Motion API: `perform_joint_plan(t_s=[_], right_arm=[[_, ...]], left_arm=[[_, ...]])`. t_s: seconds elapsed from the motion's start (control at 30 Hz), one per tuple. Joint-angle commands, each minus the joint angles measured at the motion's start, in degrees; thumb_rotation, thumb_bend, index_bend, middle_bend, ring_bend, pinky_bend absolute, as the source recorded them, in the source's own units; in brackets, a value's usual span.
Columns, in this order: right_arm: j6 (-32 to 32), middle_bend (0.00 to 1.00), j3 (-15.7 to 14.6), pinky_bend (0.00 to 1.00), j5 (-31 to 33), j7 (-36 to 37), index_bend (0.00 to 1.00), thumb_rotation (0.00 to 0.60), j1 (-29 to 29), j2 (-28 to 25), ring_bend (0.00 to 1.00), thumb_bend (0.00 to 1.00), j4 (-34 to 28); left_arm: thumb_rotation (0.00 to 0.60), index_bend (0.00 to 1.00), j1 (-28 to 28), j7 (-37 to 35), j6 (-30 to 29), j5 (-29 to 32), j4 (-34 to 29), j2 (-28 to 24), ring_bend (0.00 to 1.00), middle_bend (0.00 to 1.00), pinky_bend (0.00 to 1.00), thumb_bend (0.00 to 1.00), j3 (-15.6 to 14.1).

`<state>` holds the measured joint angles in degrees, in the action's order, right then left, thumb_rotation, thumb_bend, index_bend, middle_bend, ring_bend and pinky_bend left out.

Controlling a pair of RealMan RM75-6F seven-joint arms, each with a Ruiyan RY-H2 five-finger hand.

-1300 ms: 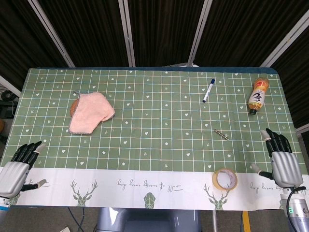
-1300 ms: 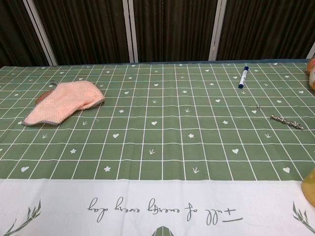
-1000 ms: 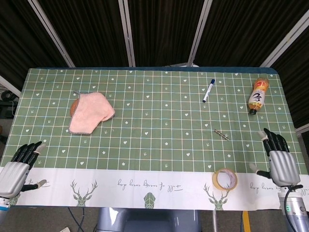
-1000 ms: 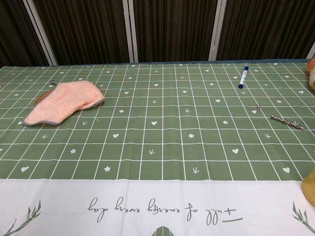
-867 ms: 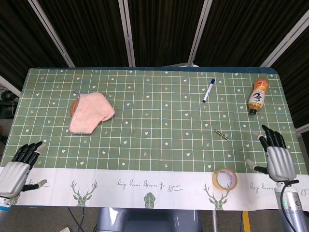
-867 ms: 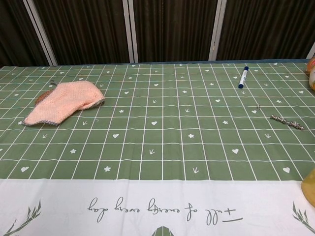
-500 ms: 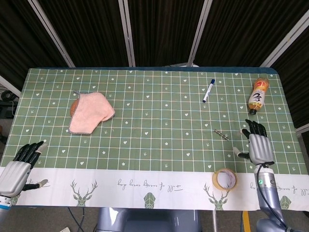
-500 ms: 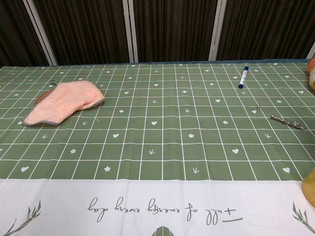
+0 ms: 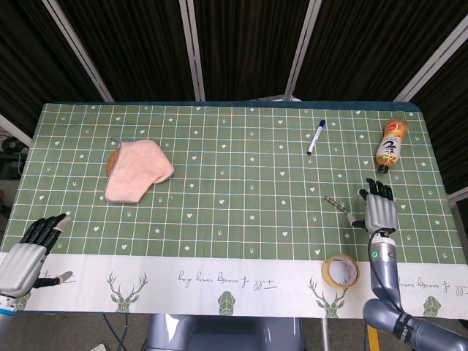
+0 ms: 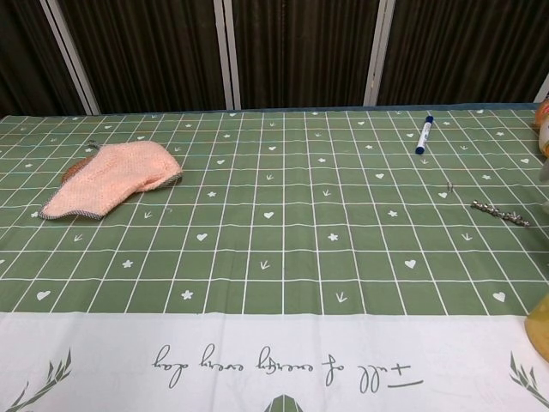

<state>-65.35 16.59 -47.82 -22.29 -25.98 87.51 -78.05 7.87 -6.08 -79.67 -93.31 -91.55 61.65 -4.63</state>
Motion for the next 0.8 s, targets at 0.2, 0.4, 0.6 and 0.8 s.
perform_joint_plan(t_s=[0.2, 0.4, 0.6, 0.8], right_arm=[[2.97, 0.07, 0.64, 0.0, 3.09, -0.06, 0.39, 0.6, -1.94, 3.97, 0.0, 0.2, 6.33], [4.33, 0.07, 0.83, 0.0, 3.89, 0.66, 0.4, 0.6, -2.44, 5.51, 0.0, 0.2, 9.45], [5.93, 0.07, 1.16, 0.0, 5.01, 0.97, 0.4, 0.6, -3.04, 7.09, 0.0, 0.2, 12.75], [7.09, 0.07, 1.63, 0.0, 5.54, 1.47, 0.4, 0.6, -3.58, 8.32, 0.0, 0.2, 15.48]], left_arm=[[0.6, 0.0, 0.09, 0.15, 0.3, 0.47, -0.16, 0.01, 0.0, 0.0, 0.0, 0.08, 0.13], [0.6, 0.0, 0.09, 0.14, 0.38, 0.68, -0.27, 0.03, 0.0, 0.0, 0.0, 0.08, 0.19], [0.6, 0.0, 0.15, 0.03, 0.53, 0.77, -0.32, 0.02, 0.0, 0.0, 0.0, 0.08, 0.21], [0.6, 0.0, 0.26, -0.01, 0.9, 1.06, -0.39, 0.04, 0.0, 0.0, 0.0, 0.08, 0.24]])
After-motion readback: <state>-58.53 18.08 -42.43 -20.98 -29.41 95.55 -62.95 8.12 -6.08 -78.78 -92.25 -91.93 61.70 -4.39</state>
